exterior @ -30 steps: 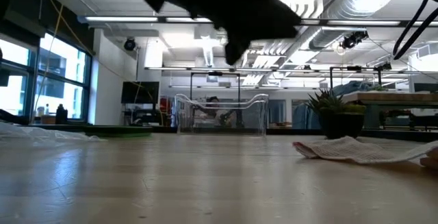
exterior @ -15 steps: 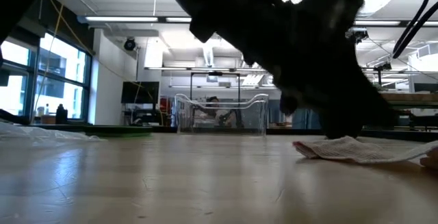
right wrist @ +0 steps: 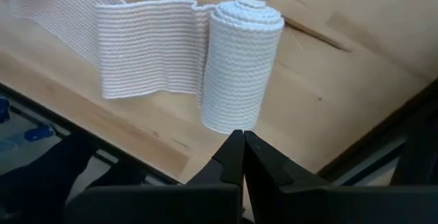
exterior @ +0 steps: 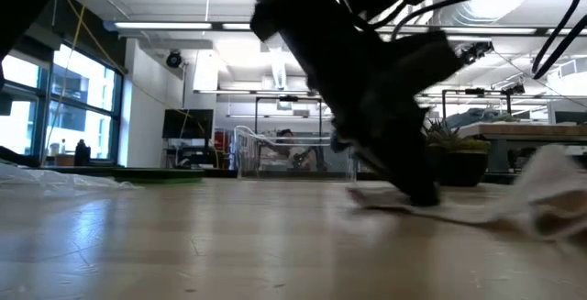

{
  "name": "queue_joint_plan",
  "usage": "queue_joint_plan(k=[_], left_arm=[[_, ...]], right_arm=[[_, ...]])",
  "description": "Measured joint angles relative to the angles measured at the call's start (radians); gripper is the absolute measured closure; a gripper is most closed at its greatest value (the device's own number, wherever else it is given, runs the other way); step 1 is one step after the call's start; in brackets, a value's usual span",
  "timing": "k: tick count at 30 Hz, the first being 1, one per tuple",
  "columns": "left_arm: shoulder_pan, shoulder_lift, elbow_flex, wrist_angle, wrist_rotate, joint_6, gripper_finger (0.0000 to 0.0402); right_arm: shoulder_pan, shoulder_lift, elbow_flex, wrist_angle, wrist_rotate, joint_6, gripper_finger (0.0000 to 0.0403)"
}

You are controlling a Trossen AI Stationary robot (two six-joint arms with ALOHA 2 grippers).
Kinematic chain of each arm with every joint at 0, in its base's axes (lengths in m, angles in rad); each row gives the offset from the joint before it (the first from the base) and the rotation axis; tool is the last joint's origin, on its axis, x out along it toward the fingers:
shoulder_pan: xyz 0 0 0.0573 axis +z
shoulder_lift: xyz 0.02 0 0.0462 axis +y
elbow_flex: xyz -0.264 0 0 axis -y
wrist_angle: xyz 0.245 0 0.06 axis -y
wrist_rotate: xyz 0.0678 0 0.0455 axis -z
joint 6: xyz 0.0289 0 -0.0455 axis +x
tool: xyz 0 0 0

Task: Roll bandage
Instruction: Roll the bandage

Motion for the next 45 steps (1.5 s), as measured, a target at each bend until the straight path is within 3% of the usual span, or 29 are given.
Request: queue_joint_plan(k=[7,16,21,24,26,29,32,41,45], left_arm=[[0.005,-0.035,0.000,-0.339,0.051,-0.055,0.0401],[0.003,-0.158,-0.028,-0.678,0.044,-0.092,0.0401],[-0.016,-0.272,-0.153,-0.781,0.034,-0.085,0.0401],[-0.018,-0.381,-0.231,-0.814,0.009,-0.178,0.0401],[-0.030,-0.474,-0.301,-0.697,0.003,-0.225,0.0401],[-0.067,-0.572,-0.433,-0.310,0.013,-0.256,0.0401],[-0.084,-0.572,-0.503,0.031,0.093,-0.266,0.0401],[-0.052,-0.279,-0.382,0.100,0.157,-0.196,0.0401],[-0.039,-0.242,-0.338,0.092,0.159,-0.201,0.0401]], right_arm=[[0.019,0.000,0.000,-0.019,0.037,0.049,0.0403],[0.018,0.000,0.000,-0.029,0.082,0.058,0.0403],[0.019,0.000,0.000,-0.053,0.089,0.058,0.0403],[0.019,0.000,0.000,-0.054,0.092,0.058,0.0403],[0.019,0.000,0.000,-0.054,0.088,0.050,0.0403],[0.019,0.000,0.000,-0.055,0.040,0.032,0.0403],[0.031,0.000,0.000,-0.058,0.017,0.032,0.0403],[0.054,-0.002,0.000,-0.028,0.014,0.084,0.0403],[0.054,-0.002,0.000,0.016,0.024,0.084,0.0403]])
